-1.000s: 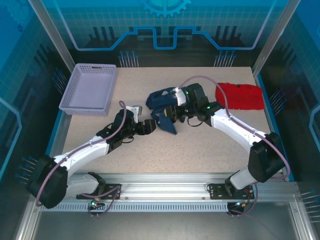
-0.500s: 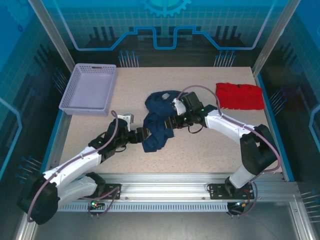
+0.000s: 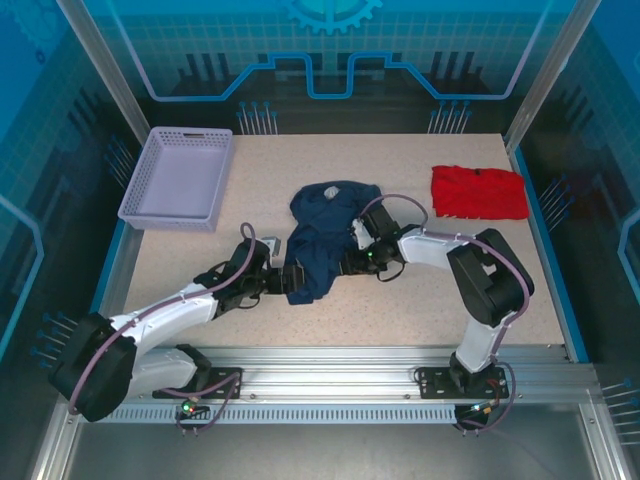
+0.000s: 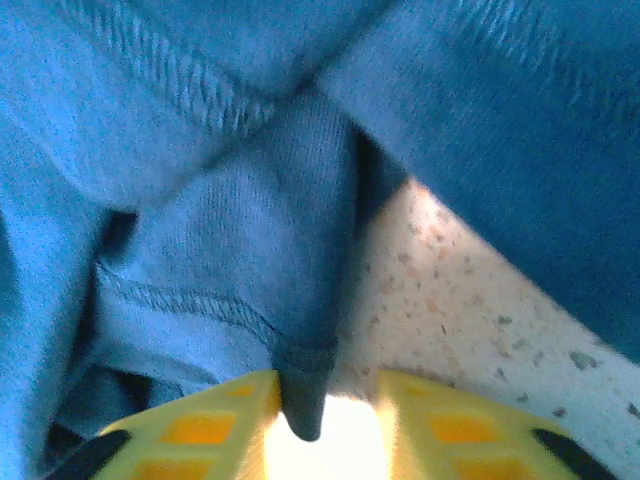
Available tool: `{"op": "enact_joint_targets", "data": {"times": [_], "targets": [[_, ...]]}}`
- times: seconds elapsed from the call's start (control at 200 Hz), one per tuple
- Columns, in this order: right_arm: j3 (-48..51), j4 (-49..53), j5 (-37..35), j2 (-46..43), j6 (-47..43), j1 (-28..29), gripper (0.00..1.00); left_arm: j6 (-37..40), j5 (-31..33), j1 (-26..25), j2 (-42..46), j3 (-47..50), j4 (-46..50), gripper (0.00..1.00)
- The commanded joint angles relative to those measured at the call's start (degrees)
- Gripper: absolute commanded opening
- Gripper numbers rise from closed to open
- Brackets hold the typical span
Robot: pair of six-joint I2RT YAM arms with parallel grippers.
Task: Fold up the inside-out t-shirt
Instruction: Flatten out the T-shirt at the center of the table.
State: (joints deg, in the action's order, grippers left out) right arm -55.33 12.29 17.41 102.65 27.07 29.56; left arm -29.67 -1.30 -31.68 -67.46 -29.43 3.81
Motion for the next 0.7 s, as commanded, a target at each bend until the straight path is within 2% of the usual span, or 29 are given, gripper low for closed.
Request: {"op": "enact_joint_targets", "data": {"times": [0.0,0.065,0.15,0.26,0.345,0.535,0.695], "targets": [[-1.72,-4.70,4.69,1.16,0.90,-0.92,0.17,1.07,1.03,-0.40,0.07,-1.20,1.00,0.79],[-0.80,-3.49,4.83,-2.30,0.20,-2.62,0.07,1.45,0.71,-0.40,0.42,-1.27,1.02,0.79],[0.55,1.43,4.85,-11.42,-2.49,-5.86,0.00,1.89,0.18,-0.34,1.78,-0.94,0.89,0.79],[0.53,10.36,3.29,-24.82,-6.01,-10.19,0.00,2.37,-0.32,-0.39,3.82,-0.28,-0.80,0.79],[-0.43,14.73,3.49,-31.26,-6.93,-12.89,0.00,2.40,-2.08,-0.40,4.04,-0.34,-3.38,0.79],[-3.14,18.44,3.52,-34.03,-8.15,-15.16,0.00,3.35,-8.28,-1.30,0.05,-2.91,-7.13,0.76],[-4.43,19.60,3.51,-32.39,-9.37,-16.68,0.00,6.50,-9.41,-6.63,-5.46,-7.35,-6.30,0.71]]}}
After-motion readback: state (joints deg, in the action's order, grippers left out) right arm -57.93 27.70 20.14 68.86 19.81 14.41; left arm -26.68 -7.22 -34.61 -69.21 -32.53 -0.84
